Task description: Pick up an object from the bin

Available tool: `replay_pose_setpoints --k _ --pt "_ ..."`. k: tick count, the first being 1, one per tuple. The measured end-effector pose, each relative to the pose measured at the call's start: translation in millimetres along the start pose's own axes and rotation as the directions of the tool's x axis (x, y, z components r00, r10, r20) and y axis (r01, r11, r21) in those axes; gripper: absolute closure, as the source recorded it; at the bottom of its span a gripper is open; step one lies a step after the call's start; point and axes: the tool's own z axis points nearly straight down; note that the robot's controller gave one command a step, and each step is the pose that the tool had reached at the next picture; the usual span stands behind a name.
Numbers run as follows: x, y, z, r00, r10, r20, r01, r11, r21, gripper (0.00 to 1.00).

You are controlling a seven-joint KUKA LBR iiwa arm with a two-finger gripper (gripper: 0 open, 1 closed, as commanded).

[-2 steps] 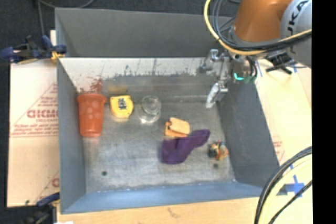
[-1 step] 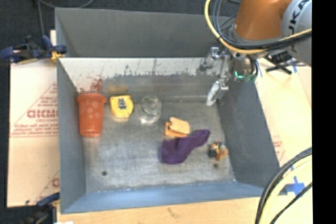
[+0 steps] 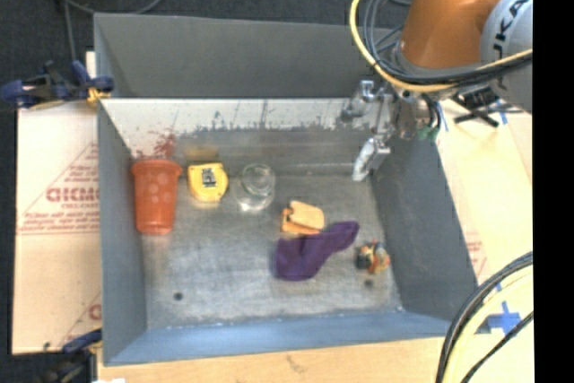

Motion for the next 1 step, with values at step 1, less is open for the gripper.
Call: replay_pose_setpoints --k 1 --pt "15.5 -30.8 26.6 0.995 0.098 0.003 -0.098 0.995 -0.003 0.0"
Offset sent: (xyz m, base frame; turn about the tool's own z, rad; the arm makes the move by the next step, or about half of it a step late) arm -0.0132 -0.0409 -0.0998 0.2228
